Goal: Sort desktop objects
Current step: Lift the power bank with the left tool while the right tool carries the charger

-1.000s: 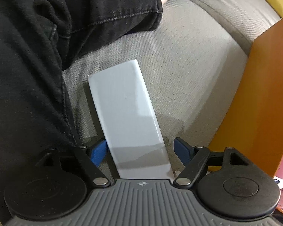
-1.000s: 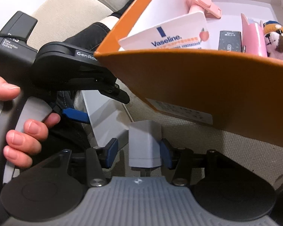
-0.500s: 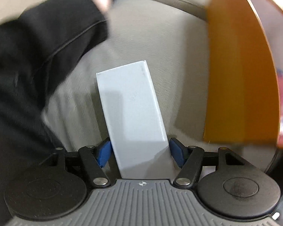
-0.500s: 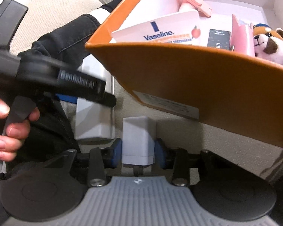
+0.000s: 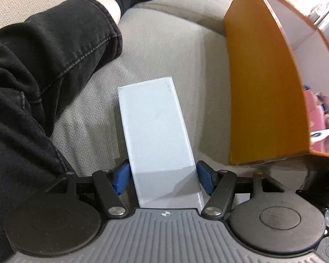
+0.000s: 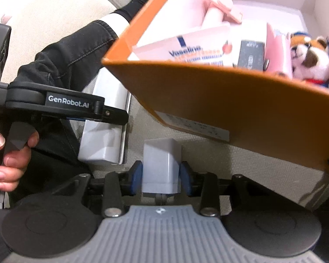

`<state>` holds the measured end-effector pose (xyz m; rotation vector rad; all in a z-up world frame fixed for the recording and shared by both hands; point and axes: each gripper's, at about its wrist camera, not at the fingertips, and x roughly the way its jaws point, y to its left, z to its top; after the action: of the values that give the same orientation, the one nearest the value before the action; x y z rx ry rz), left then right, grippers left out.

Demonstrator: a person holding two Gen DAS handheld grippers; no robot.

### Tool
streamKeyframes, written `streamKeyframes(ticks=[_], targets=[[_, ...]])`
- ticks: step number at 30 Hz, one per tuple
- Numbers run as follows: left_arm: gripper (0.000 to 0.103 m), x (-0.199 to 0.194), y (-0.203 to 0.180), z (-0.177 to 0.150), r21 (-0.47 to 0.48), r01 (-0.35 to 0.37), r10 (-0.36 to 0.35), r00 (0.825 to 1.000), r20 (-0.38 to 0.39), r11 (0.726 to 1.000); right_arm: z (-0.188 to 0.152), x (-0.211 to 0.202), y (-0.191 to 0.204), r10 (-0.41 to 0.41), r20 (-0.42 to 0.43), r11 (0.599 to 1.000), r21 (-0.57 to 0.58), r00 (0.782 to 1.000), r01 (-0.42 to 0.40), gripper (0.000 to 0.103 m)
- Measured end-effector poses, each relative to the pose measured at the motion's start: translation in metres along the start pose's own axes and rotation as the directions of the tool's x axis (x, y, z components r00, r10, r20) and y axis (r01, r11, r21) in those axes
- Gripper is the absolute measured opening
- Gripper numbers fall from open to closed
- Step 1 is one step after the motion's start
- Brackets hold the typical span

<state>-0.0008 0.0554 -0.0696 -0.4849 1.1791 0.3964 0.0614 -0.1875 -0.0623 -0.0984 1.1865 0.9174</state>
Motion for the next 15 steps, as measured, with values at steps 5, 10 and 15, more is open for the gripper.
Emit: streamKeyframes(ticks=[5,10,15], targets=[[0.073,-0.029,0.001,0.0,0.001,0.067,-0.067,0.996,0.055,0.998,0.0,-0.028,-0.007,0.058,0.018,0.998,0.016,0.998,-0.059,0.039],[0.072,-0.048,-0.004,0.003,0.014,0.144,-0.145,0.985,0.096,0.989,0.011,-0.061,-0.013,0.153,0.054,0.985,0.068,0.987,-0.157,0.039],[0.062,-0.049,-0.01,0.015,0.031,0.183,-0.185,0.977,0.107,0.983,0.026,-0.1,0.001,0.168,0.095,0.985,0.013,0.981,-0.17,0.039]])
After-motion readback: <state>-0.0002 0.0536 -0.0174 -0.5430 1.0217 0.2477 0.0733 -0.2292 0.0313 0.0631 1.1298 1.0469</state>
